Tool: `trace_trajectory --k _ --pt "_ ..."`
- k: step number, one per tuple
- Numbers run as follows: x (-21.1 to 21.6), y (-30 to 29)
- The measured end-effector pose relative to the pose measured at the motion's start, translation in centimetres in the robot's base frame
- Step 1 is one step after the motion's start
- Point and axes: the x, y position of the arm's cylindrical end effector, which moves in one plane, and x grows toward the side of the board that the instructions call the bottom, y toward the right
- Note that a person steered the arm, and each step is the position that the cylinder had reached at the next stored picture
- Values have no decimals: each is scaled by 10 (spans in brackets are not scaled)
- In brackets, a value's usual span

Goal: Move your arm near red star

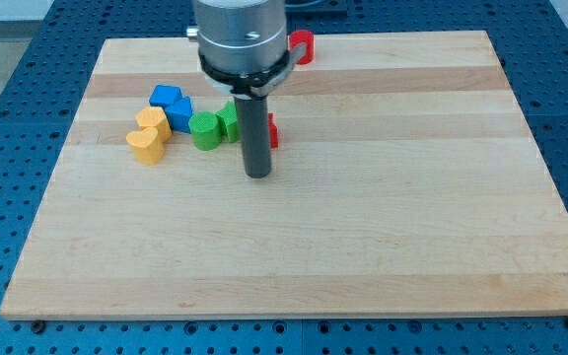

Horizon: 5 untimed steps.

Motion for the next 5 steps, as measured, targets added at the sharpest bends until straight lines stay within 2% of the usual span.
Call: trace_trajectory --k 5 --pt "-12 -26"
